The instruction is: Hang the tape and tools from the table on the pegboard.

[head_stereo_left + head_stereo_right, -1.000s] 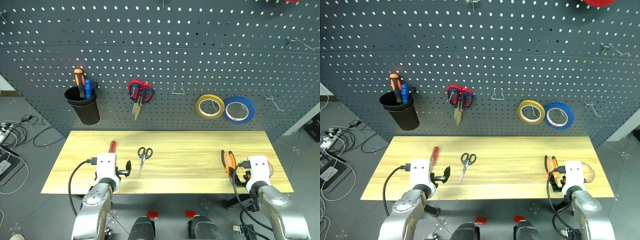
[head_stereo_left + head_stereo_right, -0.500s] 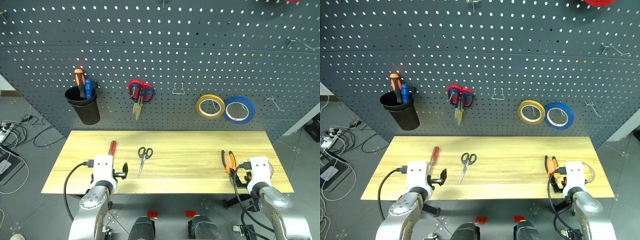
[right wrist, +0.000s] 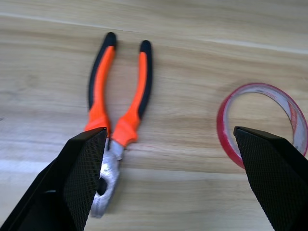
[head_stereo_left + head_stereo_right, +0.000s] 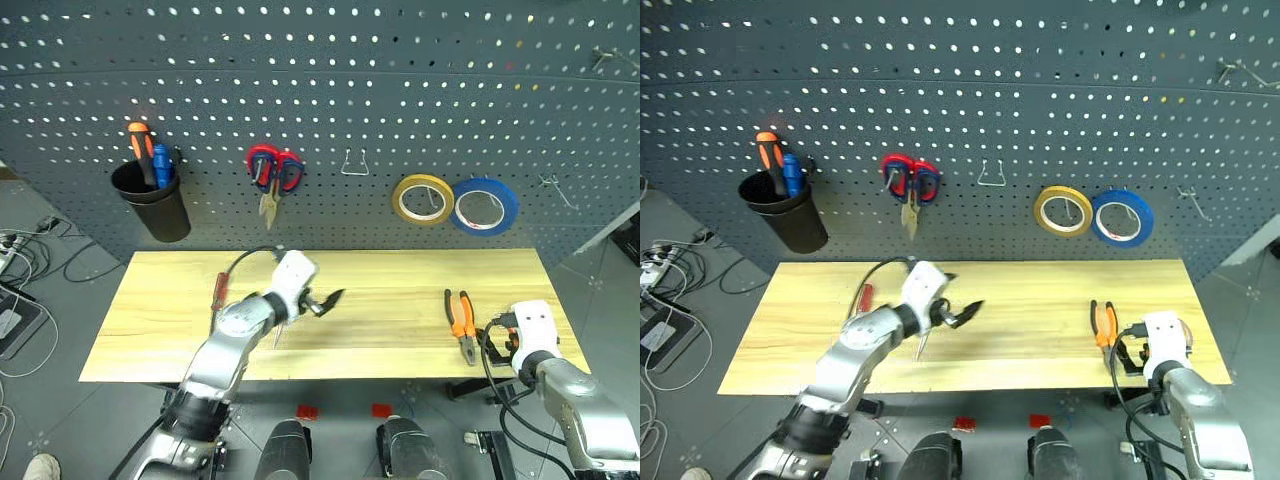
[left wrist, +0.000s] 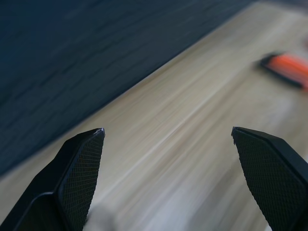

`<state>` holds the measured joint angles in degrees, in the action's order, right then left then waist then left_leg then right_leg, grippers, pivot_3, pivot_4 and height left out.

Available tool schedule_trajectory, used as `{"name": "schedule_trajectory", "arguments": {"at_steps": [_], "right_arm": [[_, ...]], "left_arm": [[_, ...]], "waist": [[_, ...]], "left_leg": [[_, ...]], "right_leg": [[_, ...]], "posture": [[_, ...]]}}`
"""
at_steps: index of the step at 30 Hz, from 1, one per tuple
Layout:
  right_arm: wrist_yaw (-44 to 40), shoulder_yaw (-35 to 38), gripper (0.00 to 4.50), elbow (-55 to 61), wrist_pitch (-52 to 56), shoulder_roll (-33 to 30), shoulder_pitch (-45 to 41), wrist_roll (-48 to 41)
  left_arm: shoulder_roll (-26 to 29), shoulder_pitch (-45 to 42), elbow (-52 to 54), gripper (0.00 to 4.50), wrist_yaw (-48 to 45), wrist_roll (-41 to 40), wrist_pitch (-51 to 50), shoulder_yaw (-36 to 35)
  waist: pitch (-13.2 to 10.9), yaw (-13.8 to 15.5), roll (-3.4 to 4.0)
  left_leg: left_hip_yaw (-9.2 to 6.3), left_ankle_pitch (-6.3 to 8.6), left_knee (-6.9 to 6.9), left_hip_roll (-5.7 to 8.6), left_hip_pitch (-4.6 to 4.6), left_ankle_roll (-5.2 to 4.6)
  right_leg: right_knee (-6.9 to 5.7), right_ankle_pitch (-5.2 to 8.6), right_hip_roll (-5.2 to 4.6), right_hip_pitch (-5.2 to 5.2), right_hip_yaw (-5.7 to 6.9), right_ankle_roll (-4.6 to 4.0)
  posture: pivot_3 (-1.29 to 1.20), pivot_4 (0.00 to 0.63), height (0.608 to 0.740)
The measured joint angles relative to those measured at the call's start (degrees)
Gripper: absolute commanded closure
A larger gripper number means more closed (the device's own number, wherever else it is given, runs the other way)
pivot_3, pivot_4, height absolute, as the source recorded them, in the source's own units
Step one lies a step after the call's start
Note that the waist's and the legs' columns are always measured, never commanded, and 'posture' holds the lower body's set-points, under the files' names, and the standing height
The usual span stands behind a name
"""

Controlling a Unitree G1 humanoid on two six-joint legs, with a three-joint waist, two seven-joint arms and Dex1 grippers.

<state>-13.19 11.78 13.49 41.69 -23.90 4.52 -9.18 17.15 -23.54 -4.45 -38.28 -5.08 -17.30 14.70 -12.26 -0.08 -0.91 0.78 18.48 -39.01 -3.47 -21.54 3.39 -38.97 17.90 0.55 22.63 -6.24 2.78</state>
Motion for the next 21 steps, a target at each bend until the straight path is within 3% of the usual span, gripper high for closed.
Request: {"name": "schedule_trajectory", "arguments": {"at_steps": [7,12,21], "right_arm": [[0.0,3.1,0.0,-3.2,2.1,-0.8,-5.5,-1.1],[-0.2,4.4,0.0,-5.1,2.7,-1.4,-7.8,-1.1],[-0.7,4.3,0.0,-5.9,2.6,-1.5,-9.1,-1.1]], "left_arm": [[-9.0,-13.6,-18.4,0.02,-16.0,0.0,11.1,7.7],[-14.1,-19.6,-31.8,0.02,-16.8,2.8,20.4,8.5],[-18.7,-23.2,-43.5,0.02,-18.6,6.3,29.9,8.6]], "waist": [[-2.9,-2.1,0.09],[-4.9,-3.4,0.1],[-7.2,-3.5,0.12]], "left_leg": [[-0.15,-0.01,-0.15,0.0,-0.2,-0.01],[-0.3,-0.03,-0.28,-0.01,-0.38,-0.04],[-0.4,-0.04,-0.74,-0.05,-0.8,-0.02]], "right_leg": [[-0.03,0.0,-0.02,0.04,0.16,0.01],[-0.07,-0.01,-0.03,0.08,0.29,0.01],[-0.3,-0.02,-0.04,0.36,0.4,0.04]], "posture": [[-0.12,0.362,0.74],[-0.13,0.385,0.74],[-0.13,0.422,0.74]]}}
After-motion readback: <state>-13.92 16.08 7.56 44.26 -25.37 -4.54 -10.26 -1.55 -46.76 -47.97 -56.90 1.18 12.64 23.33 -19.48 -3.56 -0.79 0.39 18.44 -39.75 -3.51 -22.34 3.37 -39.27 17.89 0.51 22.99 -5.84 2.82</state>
